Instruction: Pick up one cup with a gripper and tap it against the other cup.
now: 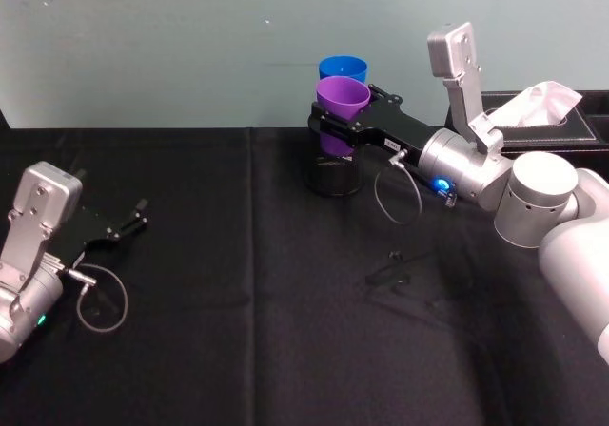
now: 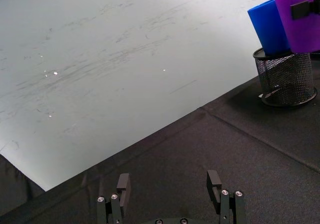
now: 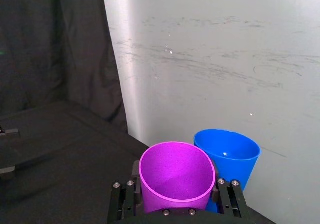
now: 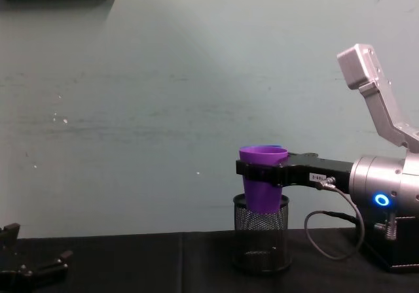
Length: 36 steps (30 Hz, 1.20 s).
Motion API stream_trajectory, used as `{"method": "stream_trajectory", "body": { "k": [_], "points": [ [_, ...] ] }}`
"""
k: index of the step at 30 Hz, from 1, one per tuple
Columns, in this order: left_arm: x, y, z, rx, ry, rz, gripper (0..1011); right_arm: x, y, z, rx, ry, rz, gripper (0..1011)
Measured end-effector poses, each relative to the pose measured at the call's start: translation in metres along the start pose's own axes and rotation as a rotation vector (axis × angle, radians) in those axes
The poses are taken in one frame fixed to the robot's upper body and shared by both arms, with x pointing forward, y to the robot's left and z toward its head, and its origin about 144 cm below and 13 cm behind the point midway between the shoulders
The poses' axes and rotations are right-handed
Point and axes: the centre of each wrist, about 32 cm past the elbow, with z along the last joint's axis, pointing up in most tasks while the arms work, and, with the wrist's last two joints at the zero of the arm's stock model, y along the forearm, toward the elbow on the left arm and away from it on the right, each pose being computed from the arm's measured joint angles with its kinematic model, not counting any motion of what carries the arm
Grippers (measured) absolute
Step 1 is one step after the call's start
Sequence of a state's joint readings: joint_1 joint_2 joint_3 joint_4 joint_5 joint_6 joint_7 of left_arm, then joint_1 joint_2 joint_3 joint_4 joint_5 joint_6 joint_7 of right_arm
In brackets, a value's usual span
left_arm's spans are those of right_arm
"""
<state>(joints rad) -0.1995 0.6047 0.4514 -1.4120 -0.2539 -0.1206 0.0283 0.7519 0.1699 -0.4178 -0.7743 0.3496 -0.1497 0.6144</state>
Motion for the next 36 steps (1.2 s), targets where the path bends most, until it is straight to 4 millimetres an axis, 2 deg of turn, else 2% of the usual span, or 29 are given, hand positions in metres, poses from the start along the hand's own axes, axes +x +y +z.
{"method": "stream_trajectory", "body": {
  "k": [36],
  "points": [
    [0.0,0.0,0.0,0.0,0.0,0.0,1000,-0.0006,-0.0011,0.0007,-0.002,-0.01,0.007,741]
  ]
}}
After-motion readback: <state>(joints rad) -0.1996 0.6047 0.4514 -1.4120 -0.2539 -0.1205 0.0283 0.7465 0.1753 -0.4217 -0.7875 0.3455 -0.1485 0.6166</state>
